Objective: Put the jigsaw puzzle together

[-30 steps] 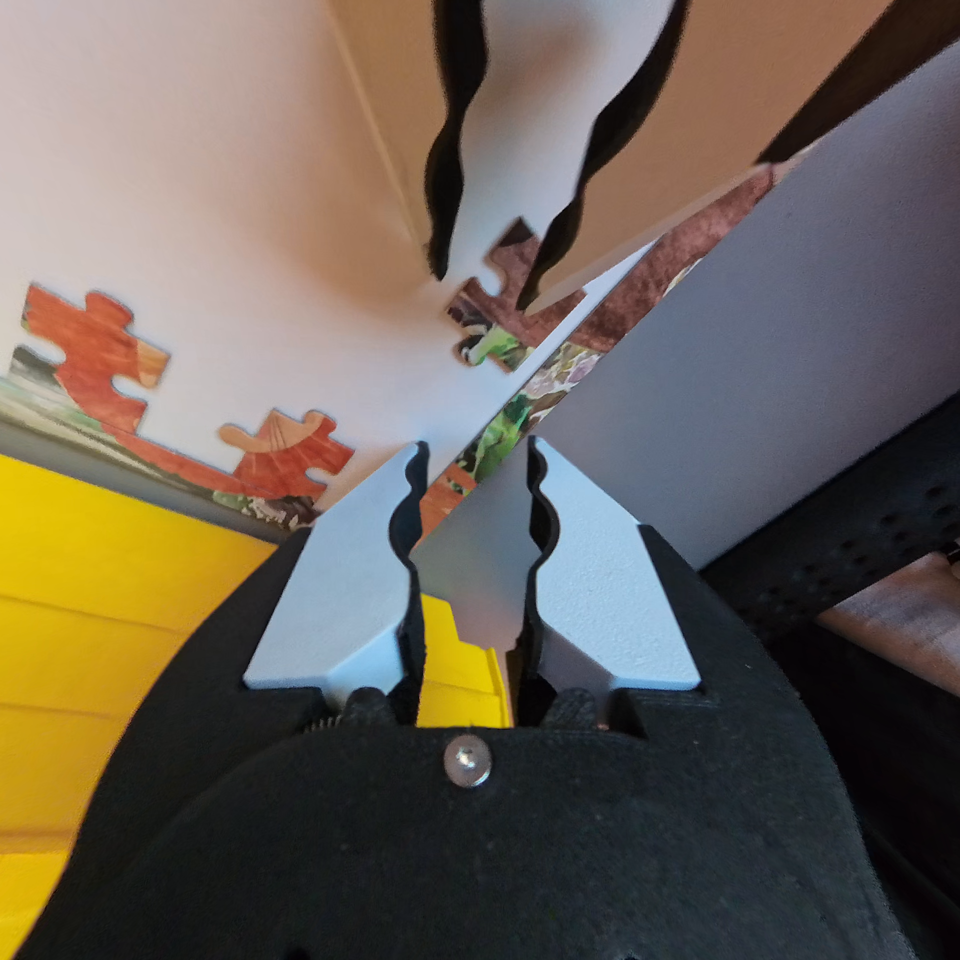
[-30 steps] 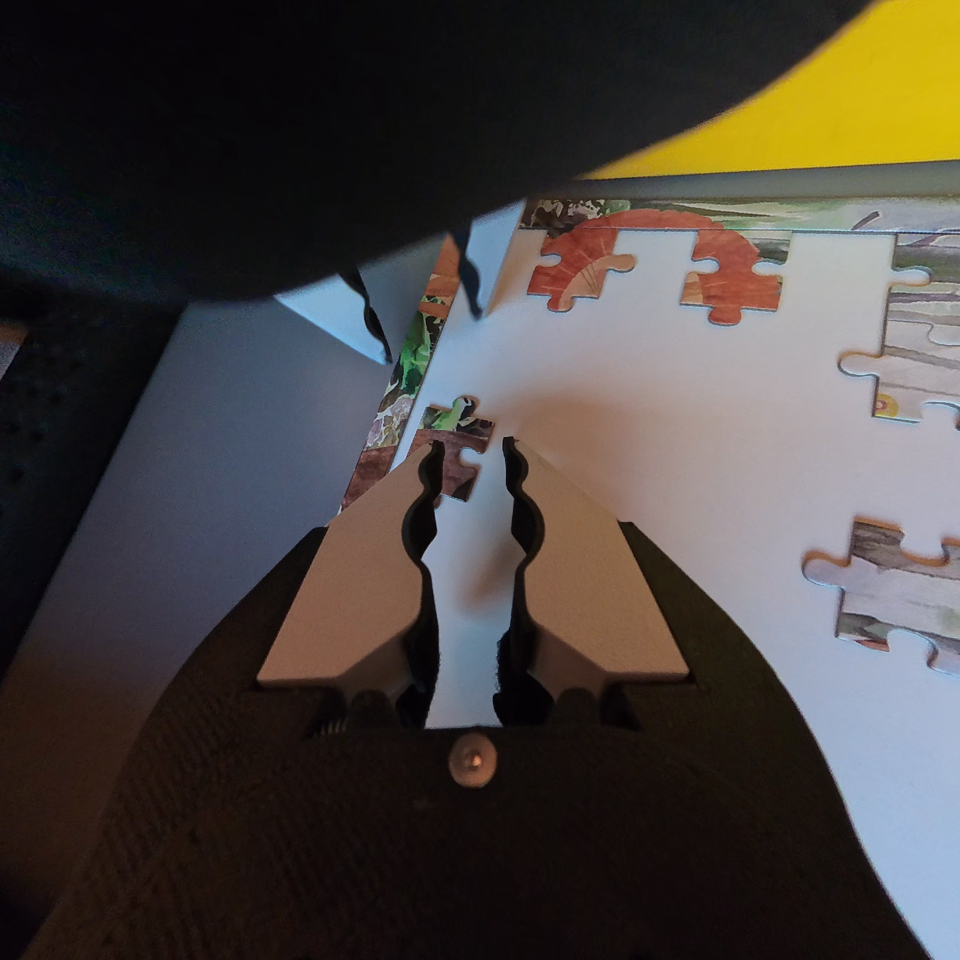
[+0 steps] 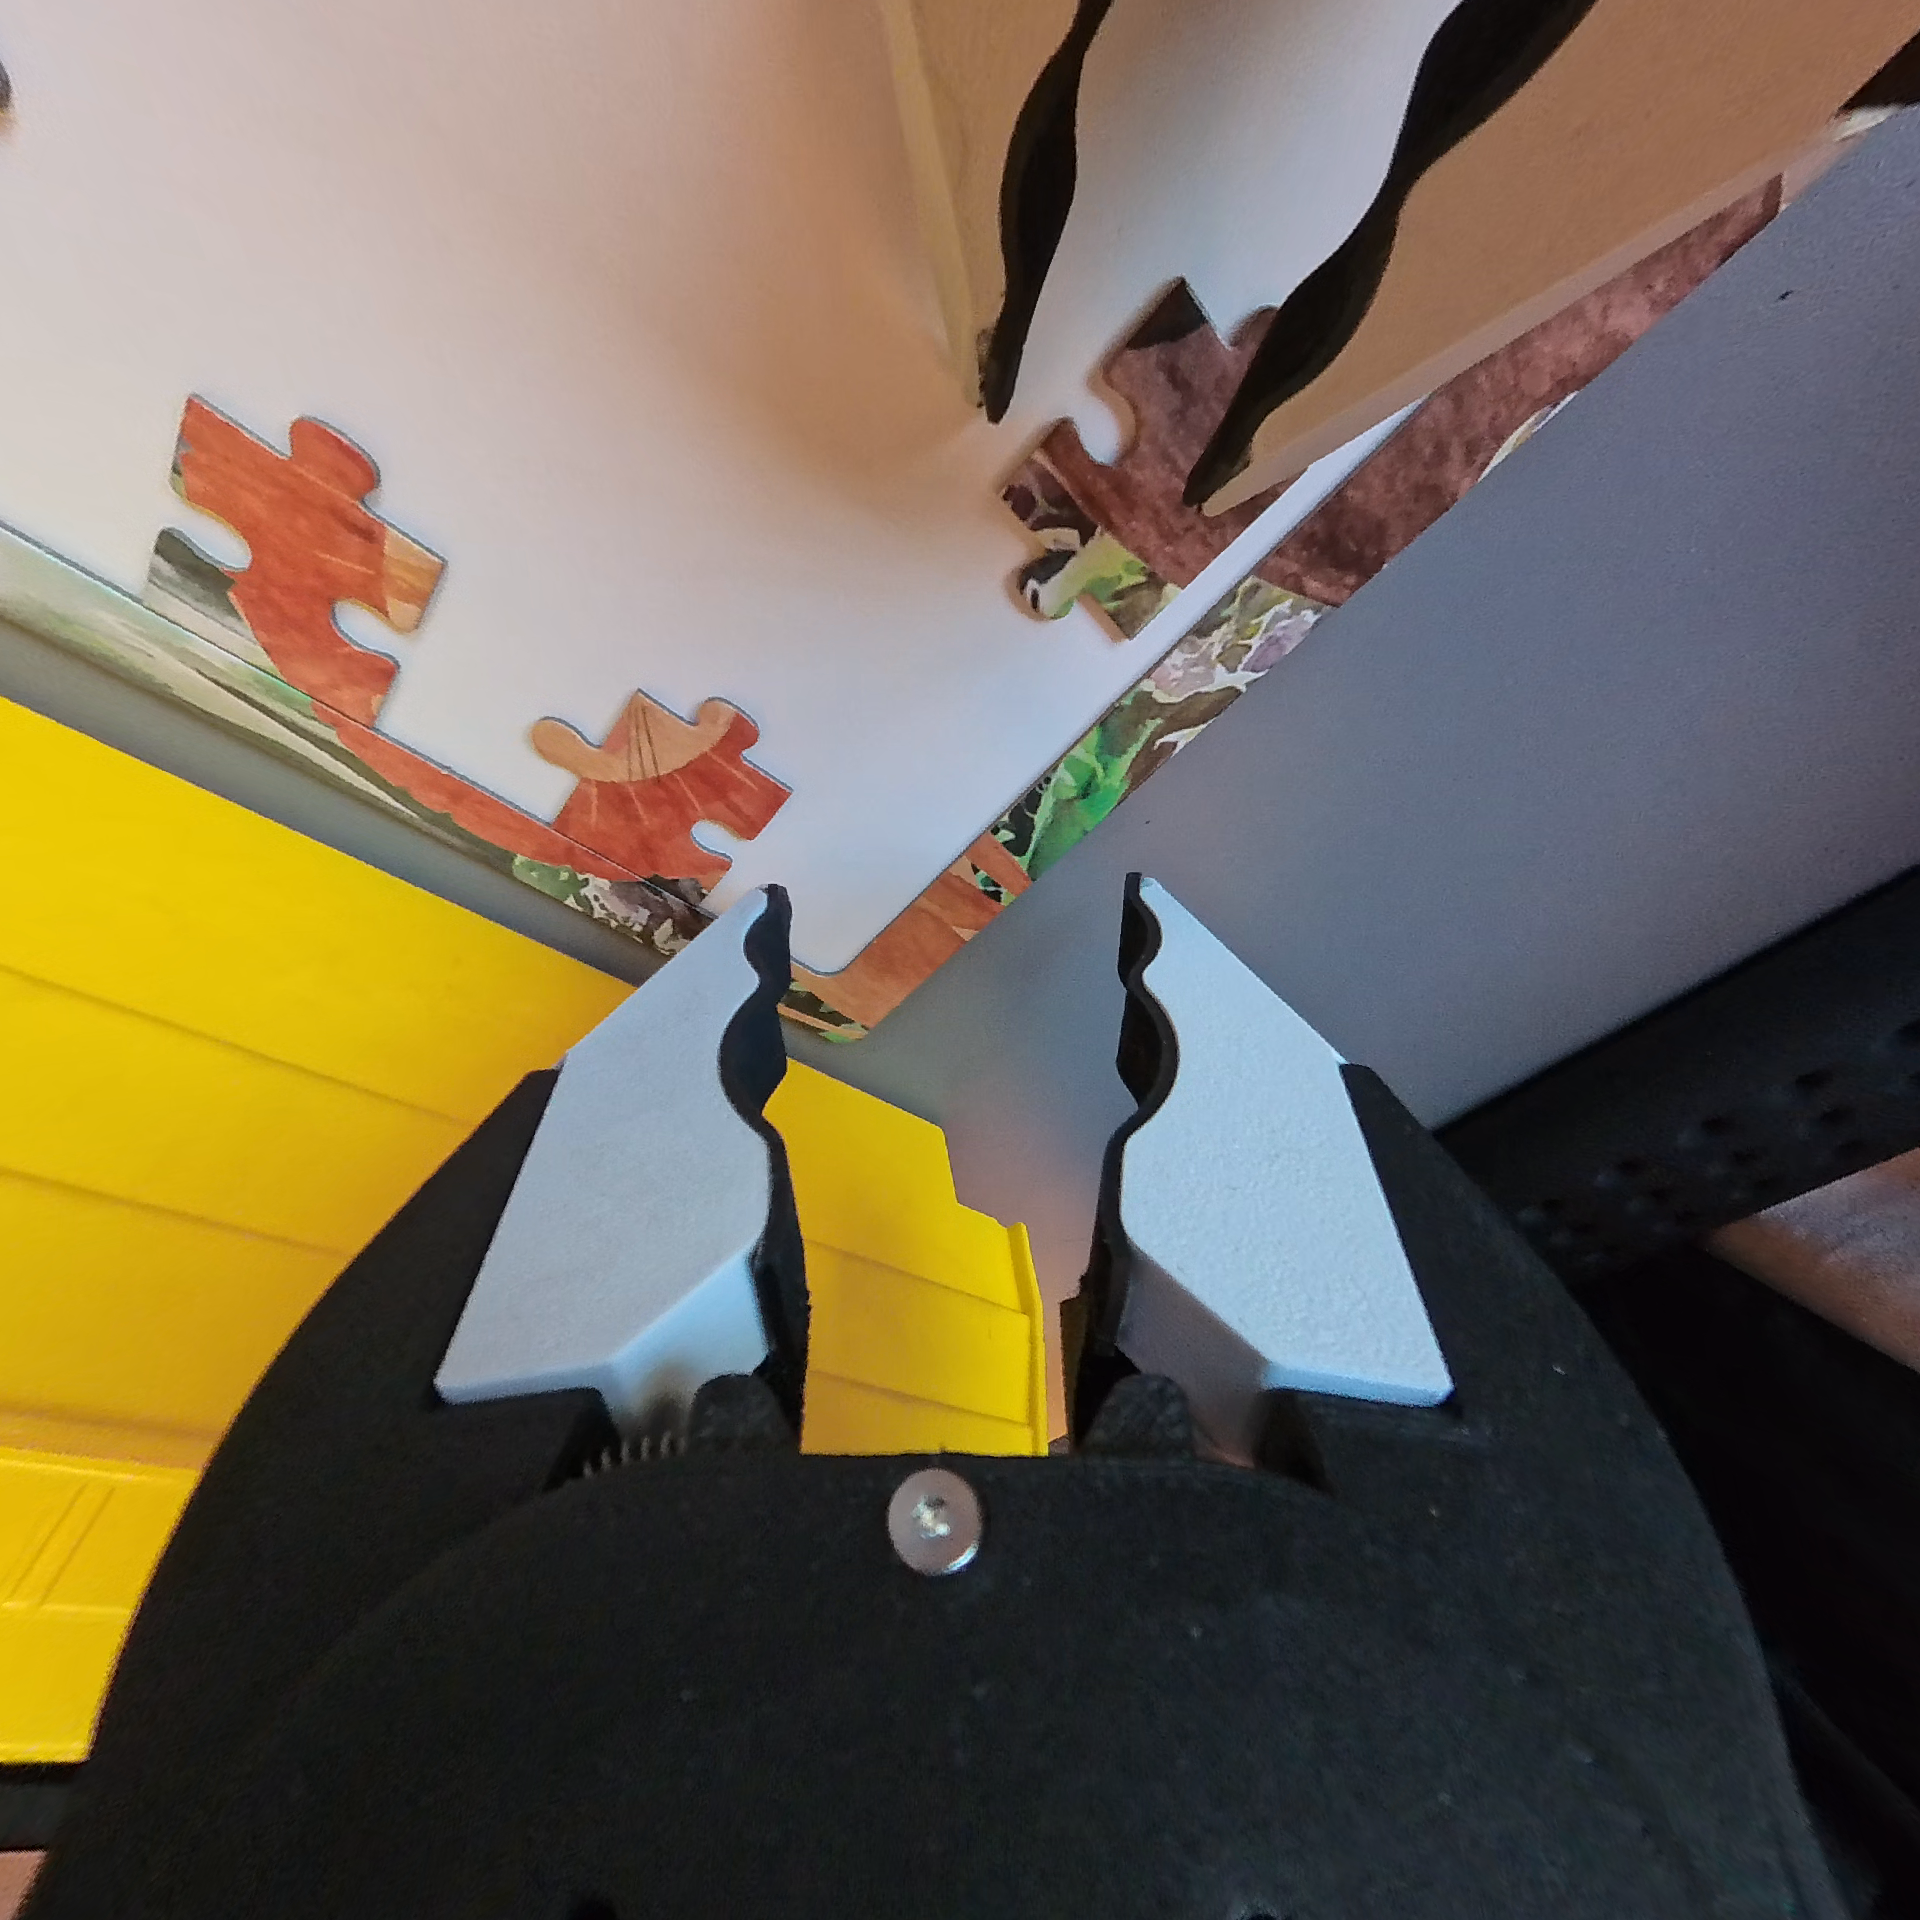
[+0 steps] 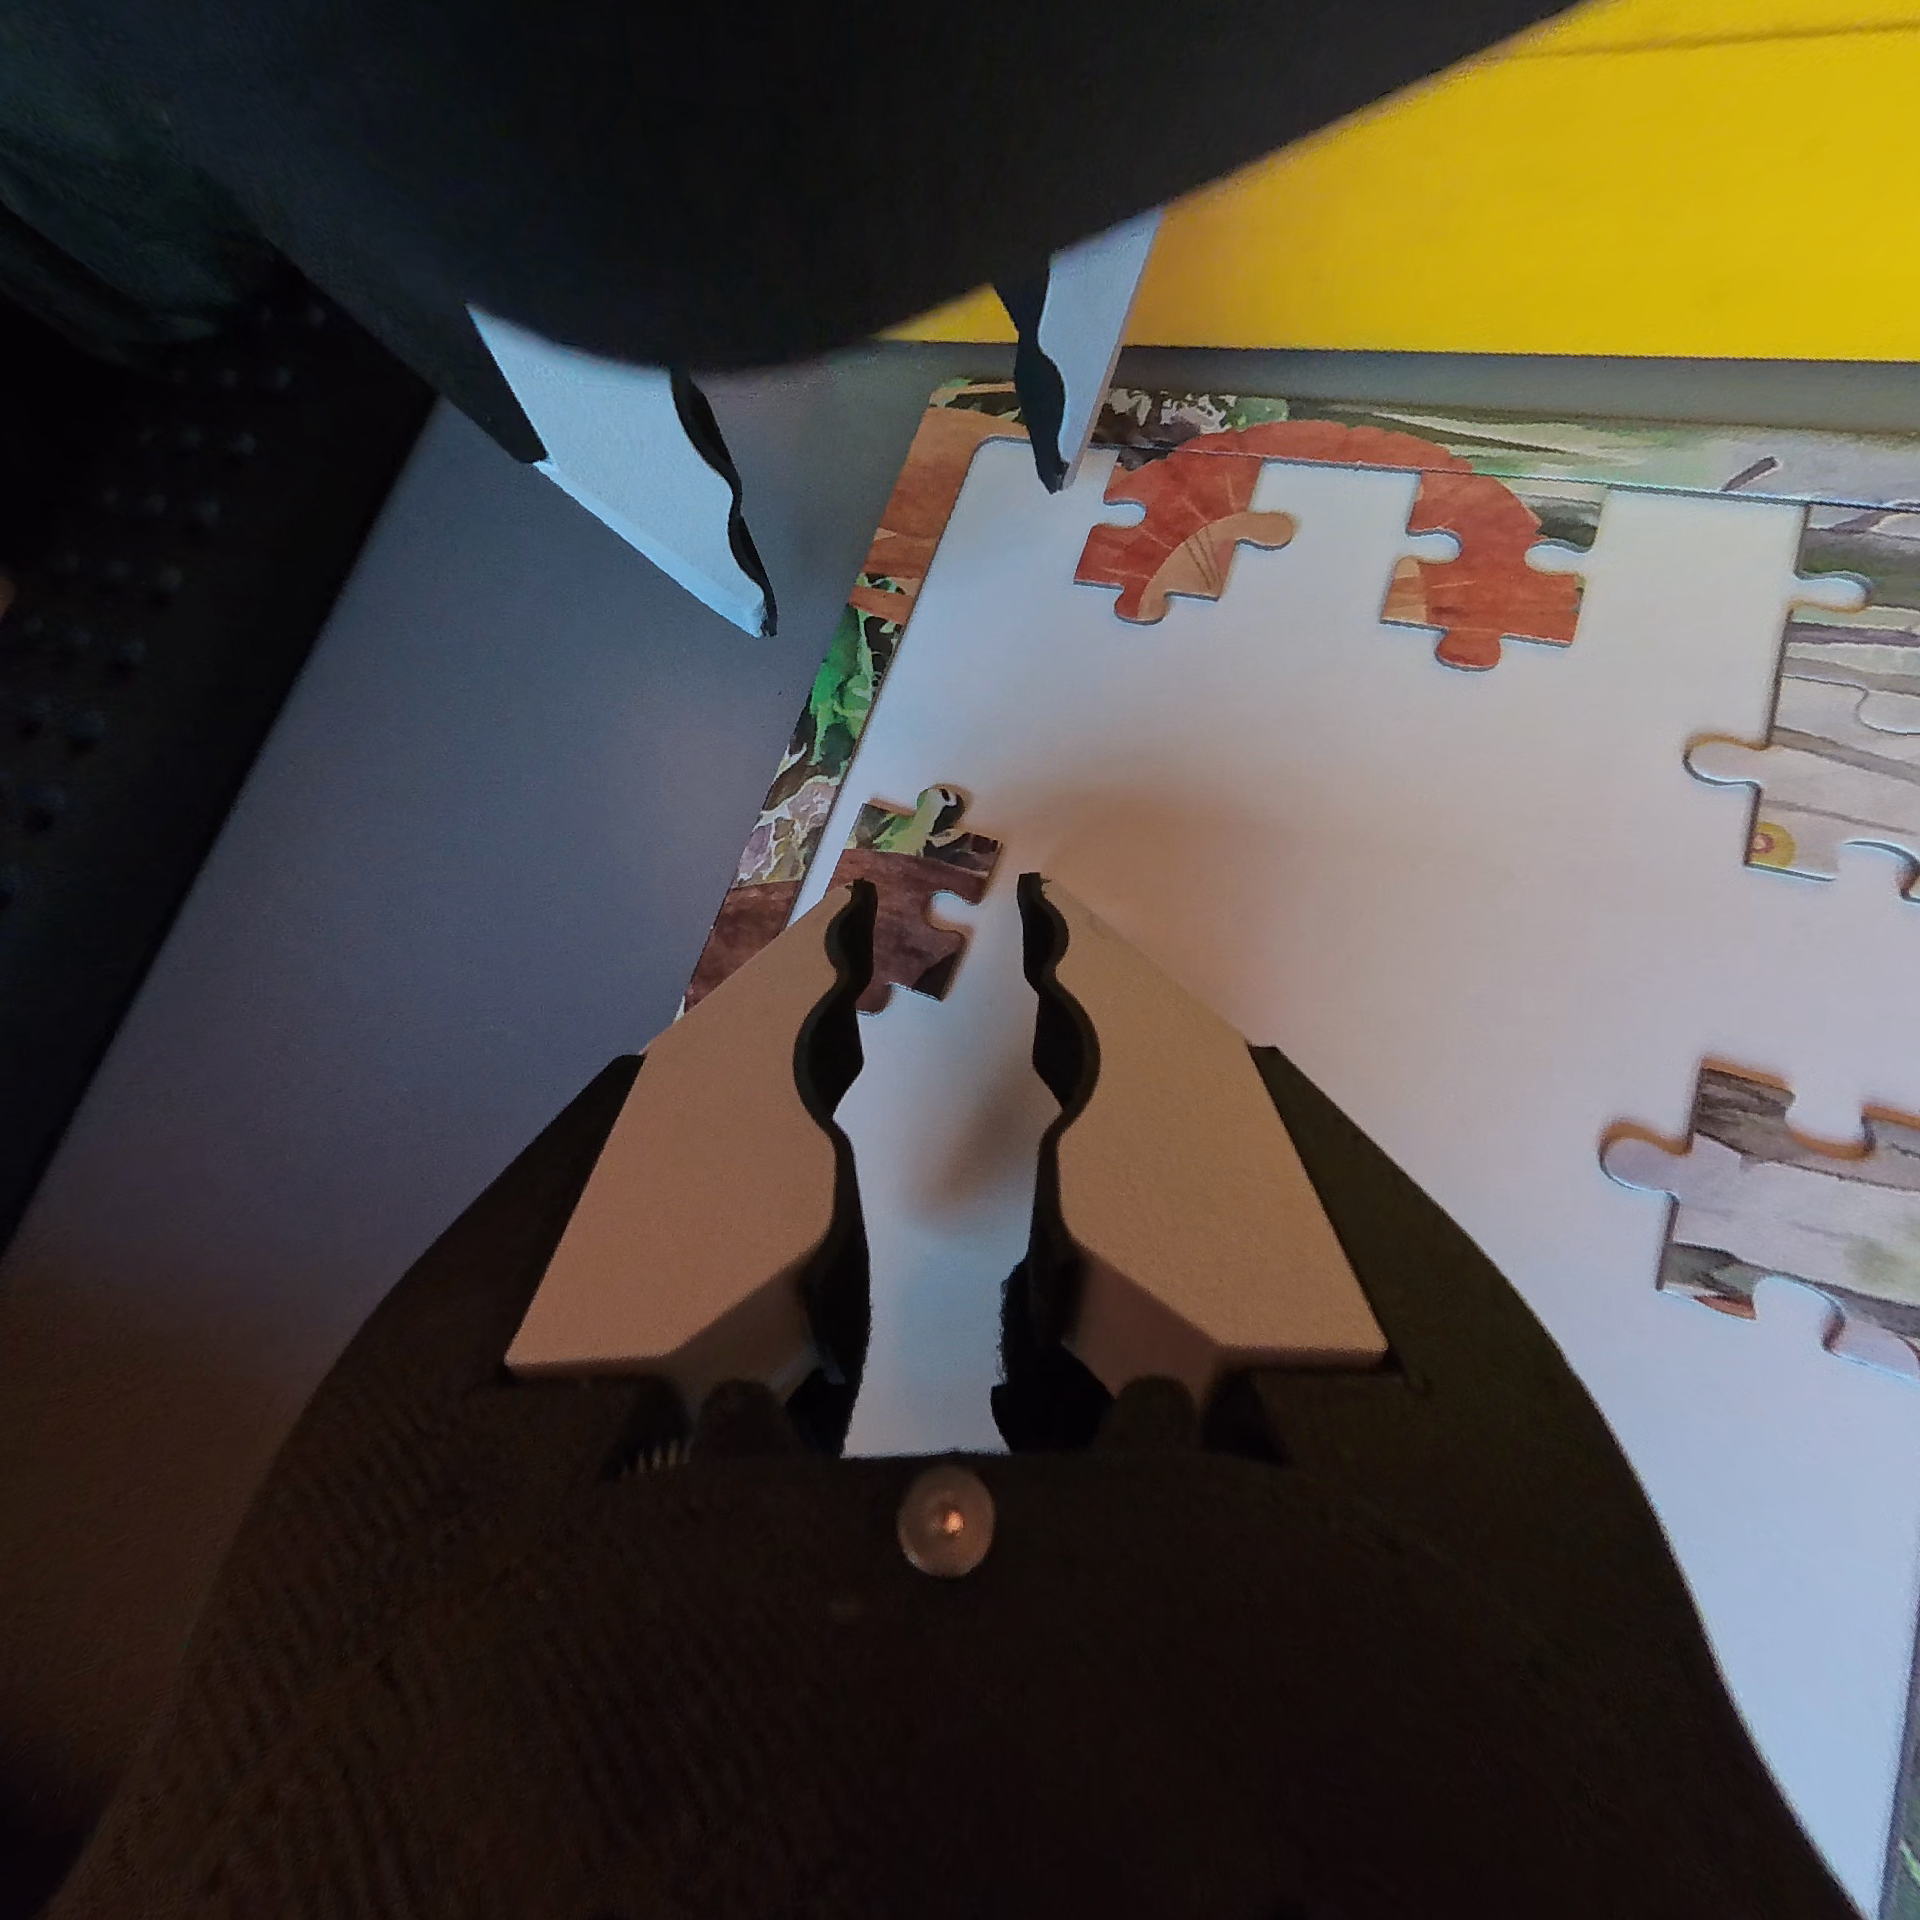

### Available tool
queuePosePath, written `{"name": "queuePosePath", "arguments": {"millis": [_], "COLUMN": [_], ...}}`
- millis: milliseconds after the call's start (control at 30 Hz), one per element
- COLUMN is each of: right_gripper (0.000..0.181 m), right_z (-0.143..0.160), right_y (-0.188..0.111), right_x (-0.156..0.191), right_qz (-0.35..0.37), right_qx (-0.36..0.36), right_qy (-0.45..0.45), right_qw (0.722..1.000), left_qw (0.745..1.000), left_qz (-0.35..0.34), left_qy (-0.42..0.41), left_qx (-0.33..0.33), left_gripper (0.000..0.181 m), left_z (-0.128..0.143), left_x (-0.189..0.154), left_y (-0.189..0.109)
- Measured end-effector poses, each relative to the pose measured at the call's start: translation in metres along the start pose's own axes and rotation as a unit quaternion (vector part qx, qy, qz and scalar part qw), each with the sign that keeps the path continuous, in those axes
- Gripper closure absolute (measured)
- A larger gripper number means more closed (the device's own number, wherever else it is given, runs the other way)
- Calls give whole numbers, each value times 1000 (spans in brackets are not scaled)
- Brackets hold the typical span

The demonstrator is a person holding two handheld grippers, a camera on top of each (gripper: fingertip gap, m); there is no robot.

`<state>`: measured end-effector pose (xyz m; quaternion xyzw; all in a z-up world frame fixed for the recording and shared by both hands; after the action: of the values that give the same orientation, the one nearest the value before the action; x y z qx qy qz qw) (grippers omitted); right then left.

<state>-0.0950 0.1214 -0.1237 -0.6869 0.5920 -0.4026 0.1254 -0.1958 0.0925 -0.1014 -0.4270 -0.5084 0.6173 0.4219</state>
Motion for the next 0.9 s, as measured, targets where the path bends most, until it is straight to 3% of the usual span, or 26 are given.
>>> {"name": "queuePosePath", "arguments": {"millis": [400,900], "right_gripper": [155,161], "right_z": [3,7], "right_y": [0,2], "right_x": [4,11], "right_qz": [-17,-45], "right_qx": [6,22], "right_qy": [-2,-15], "right_qw": [1000,999], "left_qw": [1000,1000], "left_qz": [23,-3], "left_qy": [2,10], "left_qx": [15,26], "left_gripper": [116,124], "left_z": [1,-3], "left_x": [-1,7], "left_y": [6,7]}}
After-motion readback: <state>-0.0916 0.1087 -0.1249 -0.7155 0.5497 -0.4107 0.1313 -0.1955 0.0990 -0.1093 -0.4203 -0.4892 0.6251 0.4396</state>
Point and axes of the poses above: each gripper's, where its closed fingertips meet, y out along the fingers, z out of its underside, x = y × z across the jaws, the point moved 6 cm from there along -y, back along the fingers, and after that the axes turned 14 degrees about y, right-handed, at the moved point
